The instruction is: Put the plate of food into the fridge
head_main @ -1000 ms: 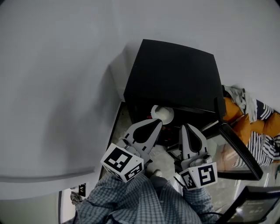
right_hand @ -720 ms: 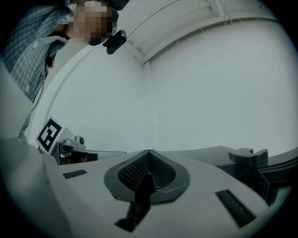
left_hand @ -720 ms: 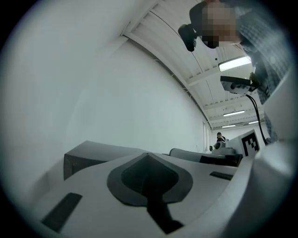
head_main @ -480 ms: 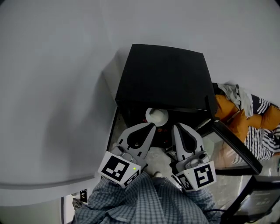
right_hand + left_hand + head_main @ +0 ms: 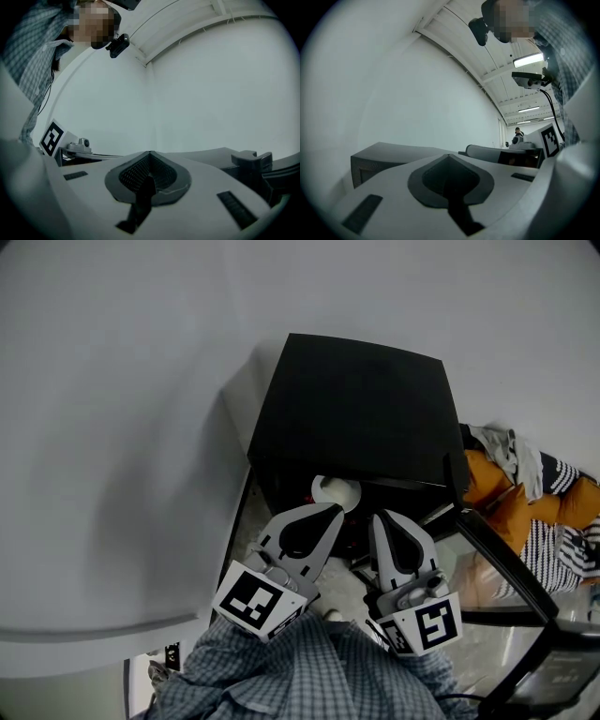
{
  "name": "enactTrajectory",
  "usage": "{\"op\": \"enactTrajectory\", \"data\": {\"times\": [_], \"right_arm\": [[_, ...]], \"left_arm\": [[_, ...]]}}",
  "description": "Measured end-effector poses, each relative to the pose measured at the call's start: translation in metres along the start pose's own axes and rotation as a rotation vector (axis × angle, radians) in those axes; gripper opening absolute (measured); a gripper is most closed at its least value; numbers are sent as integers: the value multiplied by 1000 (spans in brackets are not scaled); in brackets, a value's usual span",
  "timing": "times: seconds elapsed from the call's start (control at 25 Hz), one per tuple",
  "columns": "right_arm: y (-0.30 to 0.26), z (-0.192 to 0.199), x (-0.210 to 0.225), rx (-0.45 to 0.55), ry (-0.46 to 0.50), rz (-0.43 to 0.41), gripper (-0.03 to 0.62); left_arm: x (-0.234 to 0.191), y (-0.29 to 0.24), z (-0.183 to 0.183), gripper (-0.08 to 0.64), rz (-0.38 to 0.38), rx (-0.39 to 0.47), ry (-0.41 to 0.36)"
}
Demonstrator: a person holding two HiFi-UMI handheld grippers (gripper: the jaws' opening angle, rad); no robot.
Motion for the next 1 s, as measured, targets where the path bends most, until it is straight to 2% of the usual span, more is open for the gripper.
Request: {"op": "enactTrajectory", "data": {"times": [0.2,1.0], "right_arm": [[0,0,-1,-7,3,-5,8],[-3,2,3,-43,9,-1,8]], "left_arm": [[1,0,-1,6,4,1,-14],[4,-4,1,6,35,-3,10]]}}
Point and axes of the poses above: the fingertips, and each gripper's own axes: y backward along the fingers, x to its right, z out of its underside, the point moved 5 cm from there along y, backward along the fingers, and after that the axes turned 9 degrees about -z, right-handed, at the moved point
